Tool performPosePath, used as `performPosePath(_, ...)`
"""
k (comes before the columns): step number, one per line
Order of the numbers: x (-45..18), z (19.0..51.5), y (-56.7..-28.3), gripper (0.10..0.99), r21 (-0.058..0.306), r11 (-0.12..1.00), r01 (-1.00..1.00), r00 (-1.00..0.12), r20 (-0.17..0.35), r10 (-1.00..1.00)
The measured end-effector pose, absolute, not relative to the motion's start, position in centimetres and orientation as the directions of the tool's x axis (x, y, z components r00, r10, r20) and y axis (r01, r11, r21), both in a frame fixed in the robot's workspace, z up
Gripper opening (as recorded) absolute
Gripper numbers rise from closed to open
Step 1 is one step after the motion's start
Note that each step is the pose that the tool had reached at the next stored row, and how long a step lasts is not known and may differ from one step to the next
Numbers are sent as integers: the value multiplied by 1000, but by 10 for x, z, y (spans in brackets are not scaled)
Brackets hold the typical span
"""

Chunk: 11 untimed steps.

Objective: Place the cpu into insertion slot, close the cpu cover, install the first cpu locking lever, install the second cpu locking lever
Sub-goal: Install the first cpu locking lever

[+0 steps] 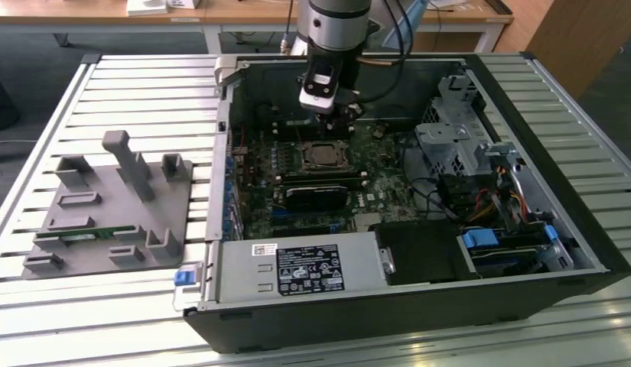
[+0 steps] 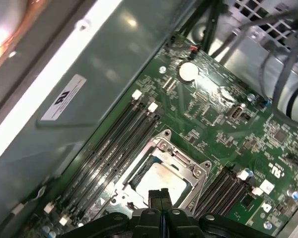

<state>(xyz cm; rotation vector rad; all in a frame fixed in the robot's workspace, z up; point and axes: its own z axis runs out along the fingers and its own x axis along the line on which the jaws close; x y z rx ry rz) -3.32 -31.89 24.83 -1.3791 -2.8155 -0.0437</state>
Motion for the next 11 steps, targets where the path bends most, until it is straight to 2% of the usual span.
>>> performPosePath(11, -33, 248, -319, 106, 22, 733, 680, -733, 18, 680)
